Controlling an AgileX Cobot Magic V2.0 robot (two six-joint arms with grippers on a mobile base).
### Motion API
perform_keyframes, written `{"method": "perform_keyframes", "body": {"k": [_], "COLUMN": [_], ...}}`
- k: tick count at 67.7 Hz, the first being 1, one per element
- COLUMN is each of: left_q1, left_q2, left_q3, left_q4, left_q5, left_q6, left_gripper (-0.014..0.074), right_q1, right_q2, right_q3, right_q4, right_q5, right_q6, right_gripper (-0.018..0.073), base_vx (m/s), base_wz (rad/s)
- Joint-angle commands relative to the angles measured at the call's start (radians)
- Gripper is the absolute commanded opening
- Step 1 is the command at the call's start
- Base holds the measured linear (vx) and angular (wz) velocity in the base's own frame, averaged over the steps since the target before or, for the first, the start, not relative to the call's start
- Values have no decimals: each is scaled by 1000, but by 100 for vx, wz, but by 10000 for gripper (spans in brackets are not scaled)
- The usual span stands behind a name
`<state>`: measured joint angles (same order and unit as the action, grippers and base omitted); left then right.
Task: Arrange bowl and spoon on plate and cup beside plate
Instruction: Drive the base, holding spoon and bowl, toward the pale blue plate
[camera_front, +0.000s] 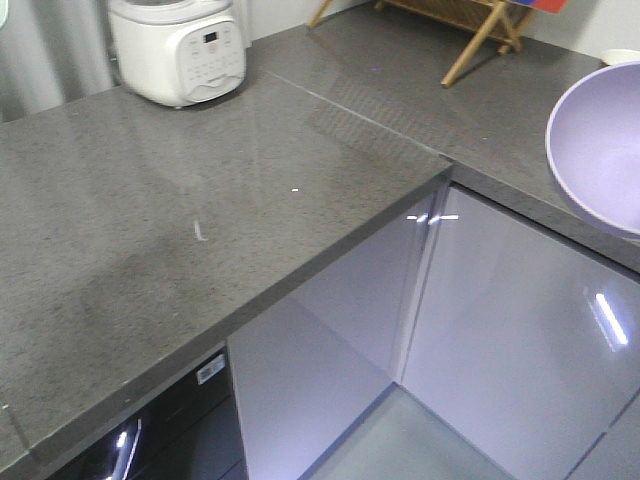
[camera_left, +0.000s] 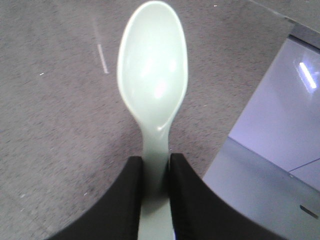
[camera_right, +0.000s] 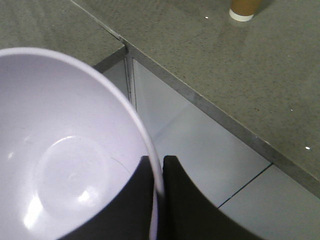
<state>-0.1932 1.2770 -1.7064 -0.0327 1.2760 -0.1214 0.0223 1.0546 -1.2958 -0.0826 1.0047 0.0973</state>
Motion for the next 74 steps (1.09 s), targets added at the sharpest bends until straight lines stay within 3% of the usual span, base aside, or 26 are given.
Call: {"method": "perform_keyframes", "body": {"k": [1,74], "left_q1": [0,0], "left_q2": [-26,-26], "left_q3": [-32,-32], "left_q4": [-9,-9], "left_q5": [-25,-25], "left_q6": [1,1], "left_gripper": [-6,-6], "right_q1": [-7,-7], "right_q2": [-14,-14], "right_q3": [-30,-30], "right_q4": [-10,-10], "right_q5": [-67,-67], "right_q6": [-7,-7], "right_gripper": [-11,-11], "base_vx": [3,7], "base_wz": [-36,-41]}}
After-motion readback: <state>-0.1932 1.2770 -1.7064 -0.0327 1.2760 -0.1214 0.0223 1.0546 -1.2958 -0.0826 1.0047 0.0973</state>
